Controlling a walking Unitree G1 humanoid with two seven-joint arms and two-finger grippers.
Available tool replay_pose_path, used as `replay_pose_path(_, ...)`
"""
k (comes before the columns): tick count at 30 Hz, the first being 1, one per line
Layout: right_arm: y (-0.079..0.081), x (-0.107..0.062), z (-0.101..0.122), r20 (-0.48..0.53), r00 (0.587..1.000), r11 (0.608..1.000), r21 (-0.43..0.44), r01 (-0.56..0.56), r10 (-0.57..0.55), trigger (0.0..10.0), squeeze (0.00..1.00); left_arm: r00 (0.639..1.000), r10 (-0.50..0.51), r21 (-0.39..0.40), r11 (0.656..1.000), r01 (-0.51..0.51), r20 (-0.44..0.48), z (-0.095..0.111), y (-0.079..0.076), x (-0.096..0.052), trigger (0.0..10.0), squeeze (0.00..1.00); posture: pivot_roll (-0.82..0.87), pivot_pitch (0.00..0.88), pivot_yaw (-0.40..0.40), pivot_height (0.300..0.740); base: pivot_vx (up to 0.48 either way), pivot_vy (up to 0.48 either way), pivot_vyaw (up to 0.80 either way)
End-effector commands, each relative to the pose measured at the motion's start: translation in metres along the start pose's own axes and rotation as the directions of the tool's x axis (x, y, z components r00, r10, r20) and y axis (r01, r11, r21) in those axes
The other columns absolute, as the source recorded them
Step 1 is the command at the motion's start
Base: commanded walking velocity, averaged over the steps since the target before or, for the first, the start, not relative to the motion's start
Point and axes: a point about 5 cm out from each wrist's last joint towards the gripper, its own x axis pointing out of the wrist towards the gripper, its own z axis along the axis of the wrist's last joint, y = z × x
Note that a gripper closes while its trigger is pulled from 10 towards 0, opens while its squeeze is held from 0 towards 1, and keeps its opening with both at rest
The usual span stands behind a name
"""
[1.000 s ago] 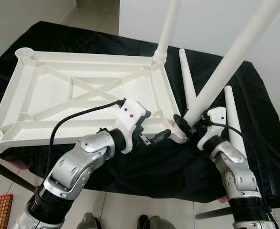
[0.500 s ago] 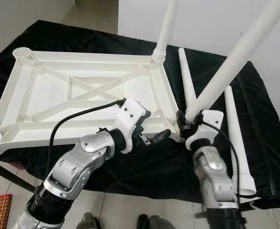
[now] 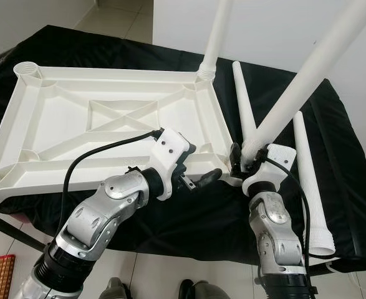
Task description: Building children table
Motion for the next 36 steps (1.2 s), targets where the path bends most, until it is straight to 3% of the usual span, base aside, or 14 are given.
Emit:
replay_pose_path(1, -0.006, -0.003, 0.002, 0.021, 0.999, 1.000, -0.004, 0.028, -0.028, 10.0, 1.00, 0.999, -0.043, 0.011, 0.999, 0.043, -0.004, -0.001, -0.003, 0.001, 10.0, 0.00, 0.04, 0.155, -0.087, 0.740, 0.000, 0.000, 0.00)
replay_pose_path(2, -0.006, -0.006, 0.003, 0.029, 0.999, 0.999, -0.027, 0.035, -0.034, 10.0, 1.00, 0.999, -0.041, 0.011, 0.999, 0.041, -0.006, -0.001, -0.003, 0.001, 10.0, 0.00, 0.04, 0.155, -0.087, 0.740, 0.000, 0.000, 0.00)
replay_pose_path(3, -0.007, -0.010, 0.003, 0.030, 0.999, 0.999, -0.022, 0.025, -0.025, 10.0, 0.47, 0.999, -0.037, 0.010, 0.999, 0.037, -0.010, -0.003, -0.002, 0.001, 10.0, 0.00, 0.04, 0.149, -0.093, 0.740, 0.000, 0.000, 0.00)
replay_pose_path(4, -0.007, -0.010, 0.003, 0.030, 0.999, 0.999, -0.022, 0.025, -0.025, 10.0, 0.47, 0.999, -0.037, 0.010, 0.999, 0.037, -0.010, -0.003, -0.002, 0.001, 10.0, 0.00, 0.04, 0.149, -0.093, 0.740, 0.000, 0.000, 0.00)
replay_pose_path(5, -0.008, -0.014, 0.004, 0.033, 0.999, 1.000, -0.019, 0.021, -0.020, 10.0, 0.00, 0.999, -0.034, 0.008, 0.999, 0.034, -0.012, -0.004, -0.002, 0.000, 10.0, 0.00, 0.04, 0.149, -0.093, 0.740, 0.000, 0.000, 0.00)
replay_pose_path(12, -0.020, -0.030, 0.006, 0.052, 0.998, 1.000, -0.003, 0.026, -0.026, 10.0, 0.00, 0.999, -0.033, 0.005, 0.999, 0.033, -0.023, -0.006, -0.001, -0.002, 10.0, 0.00, 0.04, 0.141, -0.087, 0.740, 0.000, 0.000, 0.00)
replay_pose_path(20, -0.024, -0.040, 0.009, 0.062, 0.998, 1.000, -0.013, 0.020, -0.019, 10.0, 0.00, 0.999, -0.026, 0.007, 1.000, 0.027, -0.032, -0.008, 0.003, -0.003, 10.0, 0.00, 0.03, 0.141, -0.075, 0.740, 0.000, 0.000, 0.00)
replay_pose_path(25, -0.022, -0.054, 0.008, 0.046, 0.998, 0.999, -0.011, -0.052, 0.052, 10.0, 0.00, 0.998, 0.010, 0.028, 1.000, -0.009, -0.057, -0.012, 0.012, -0.003, 10.0, 0.00, 0.02, 0.149, -0.065, 0.740, 0.000, 0.000, 0.00)
replay_pose_path(36, -0.018, -0.063, 0.005, 0.016, 0.987, 0.987, 0.026, -0.158, 0.158, 10.0, 0.00, 0.998, 0.012, 0.023, 1.000, -0.011, -0.054, -0.012, 0.012, -0.001, 10.0, 0.00, 0.02, 0.155, -0.064, 0.740, 0.000, 0.000, 0.00)
